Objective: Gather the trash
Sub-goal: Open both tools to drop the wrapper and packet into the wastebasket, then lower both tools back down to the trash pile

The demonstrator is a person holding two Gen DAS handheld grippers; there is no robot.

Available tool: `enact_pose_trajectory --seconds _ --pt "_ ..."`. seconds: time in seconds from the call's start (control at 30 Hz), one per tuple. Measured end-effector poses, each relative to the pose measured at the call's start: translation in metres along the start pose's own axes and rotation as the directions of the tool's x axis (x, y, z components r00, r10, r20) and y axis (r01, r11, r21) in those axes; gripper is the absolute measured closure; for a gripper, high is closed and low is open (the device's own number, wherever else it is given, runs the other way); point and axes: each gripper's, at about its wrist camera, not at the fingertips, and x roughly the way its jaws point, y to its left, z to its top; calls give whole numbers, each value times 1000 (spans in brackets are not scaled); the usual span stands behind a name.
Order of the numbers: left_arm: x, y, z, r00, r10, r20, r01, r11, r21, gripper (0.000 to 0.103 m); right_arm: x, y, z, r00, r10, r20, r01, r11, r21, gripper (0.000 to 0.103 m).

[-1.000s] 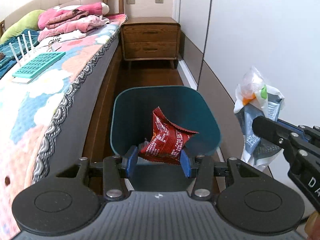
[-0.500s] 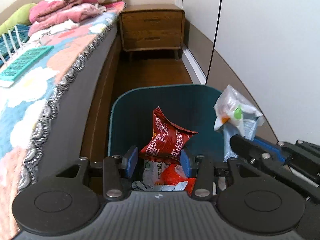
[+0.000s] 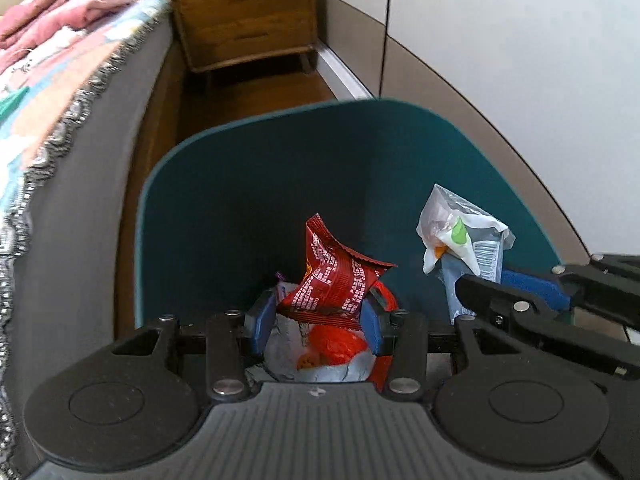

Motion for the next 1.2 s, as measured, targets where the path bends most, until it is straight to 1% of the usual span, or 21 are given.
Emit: enact_pose_trajectory --seconds 0.07,0.17,0.2,0.33,0.37,0.4,0.43,0.5,0.53,0.63,0.7,0.77,0.8,0.87,0.9,0.93,1.0,1.1,1.2 --pt "8 -3 -2 1000 -6 -27 6 1000 4 59 2 -3 -2 1000 -10 -27 10 1000 5 89" --pt "16 -4 -2 999 -17 -48 17 1000 -15 59 0 -6 -5 999 12 -38 -11 1000 16 91" --pt "18 -4 -2 999 -8 -50 7 1000 -20 59 -1 -6 -6 999 16 -31 -15 1000 5 91" --pt "21 -1 -2 999 10 -47 -12 999 -36 57 -7 -13 -9 997 75 -13 -75 997 8 81" --pt "19 -1 -1 999 23 -40 -25 999 -43 57 -9 -15 -9 996 84 -2 -84 996 7 77" --pt "17 -1 -1 999 35 -35 -37 998 -53 55 -10 -18 -9 996 89 8 -89 996 3 74" --pt "15 -2 -1 999 36 -36 -38 997 -63 49 -12 -20 -10 996 93 17 -93 996 -4 68" --pt "12 -2 0 999 25 -41 -28 996 -88 40 -18 -25 -11 993 112 32 -112 994 -3 64" --pt "9 -2 -1 999 31 -41 -35 994 -108 38 -21 -28 -12 993 116 37 -116 993 8 59" --pt "0 -7 -3 997 66 -38 -71 989 -128 38 -27 -33 -12 988 150 39 -151 988 30 57" --pt "-11 -7 -8 995 96 -24 -98 985 -140 38 -31 -35 -11 985 169 44 -170 985 30 53" --pt "-24 -7 -11 993 121 -1 -120 981 -152 38 -38 -37 -10 981 185 59 -186 982 27 42" --pt "-30 -6 -12 991 135 7 -132 979 -154 38 -42 -37 -9 980 189 68 -191 981 26 39" --pt "-42 -5 -15 987 162 21 -156 974 -163 37 -50 -38 -8 975 204 93 -206 978 16 25" --pt "-48 -4 -18 986 167 25 -161 972 -170 37 -51 -38 -6 972 212 103 -215 976 18 21" --pt "-55 -4 -21 984 174 31 -166 970 -178 37 -54 -40 -5 968 225 109 -229 973 24 19" --pt "-69 -5 -28 981 191 38 -182 966 -182 37 -63 -43 -3 959 249 133 -256 966 40 19" --pt "-87 -11 -39 978 200 61 -187 966 -177 37 -76 -50 -6 947 274 166 -287 956 61 19" --pt "-100 -18 -53 979 186 80 -168 968 -187 37 -87 -58 -14 935 300 187 -316 947 62 16"
